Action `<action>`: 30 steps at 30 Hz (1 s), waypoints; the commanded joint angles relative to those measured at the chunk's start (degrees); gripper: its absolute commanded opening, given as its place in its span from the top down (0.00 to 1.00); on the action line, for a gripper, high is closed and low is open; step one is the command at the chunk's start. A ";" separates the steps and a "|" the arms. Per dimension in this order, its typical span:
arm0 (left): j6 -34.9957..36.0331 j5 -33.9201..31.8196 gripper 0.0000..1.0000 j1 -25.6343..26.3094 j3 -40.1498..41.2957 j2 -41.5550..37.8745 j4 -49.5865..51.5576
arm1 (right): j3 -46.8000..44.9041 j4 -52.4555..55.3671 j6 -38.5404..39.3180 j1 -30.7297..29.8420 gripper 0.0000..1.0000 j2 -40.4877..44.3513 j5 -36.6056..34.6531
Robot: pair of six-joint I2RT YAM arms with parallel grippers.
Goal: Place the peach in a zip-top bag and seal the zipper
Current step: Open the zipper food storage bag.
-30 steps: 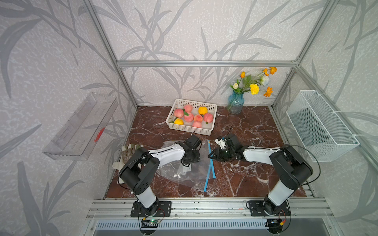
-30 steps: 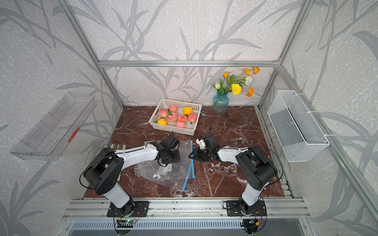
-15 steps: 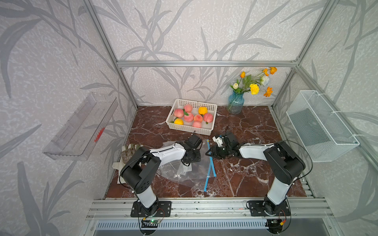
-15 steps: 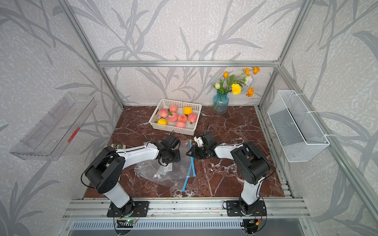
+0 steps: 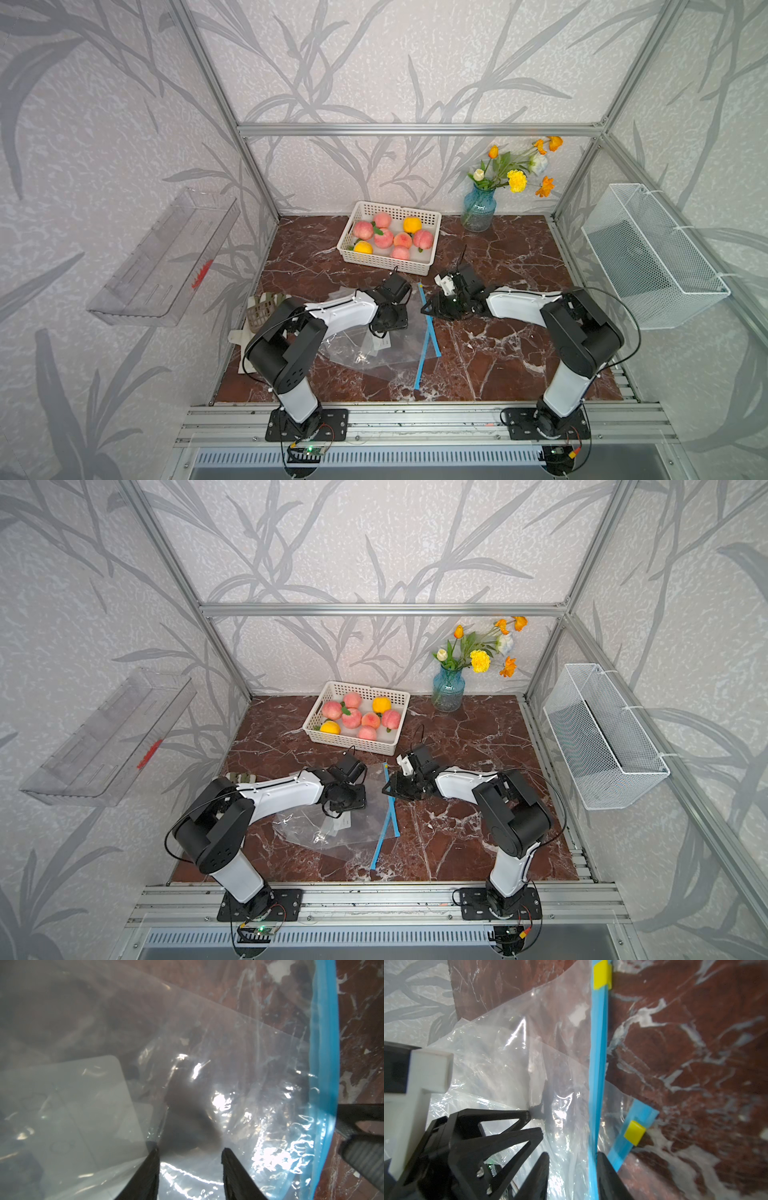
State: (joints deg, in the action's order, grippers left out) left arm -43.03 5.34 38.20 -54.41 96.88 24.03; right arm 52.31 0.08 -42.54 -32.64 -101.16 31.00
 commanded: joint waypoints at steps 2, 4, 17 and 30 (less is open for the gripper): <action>1.10 -1.17 0.51 -0.04 0.18 2.71 3.67 | -1.14 -1.30 -0.38 -0.21 0.63 2.91 4.64; 1.17 -1.04 0.51 0.02 0.09 2.93 3.70 | -1.51 -2.73 -1.19 -0.19 0.63 2.81 6.32; 1.28 -0.84 0.53 -0.05 0.27 3.05 3.74 | -0.07 -1.97 -0.22 -0.20 0.73 1.51 5.10; 1.51 -0.60 0.53 -0.05 0.10 3.01 3.97 | 0.46 3.88 2.35 -0.21 0.65 3.07 0.30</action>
State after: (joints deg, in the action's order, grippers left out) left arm -42.04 5.19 38.20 -55.07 97.47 24.29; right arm 52.34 3.22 -41.08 -32.64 -99.66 31.11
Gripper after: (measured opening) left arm 0.471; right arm 0.357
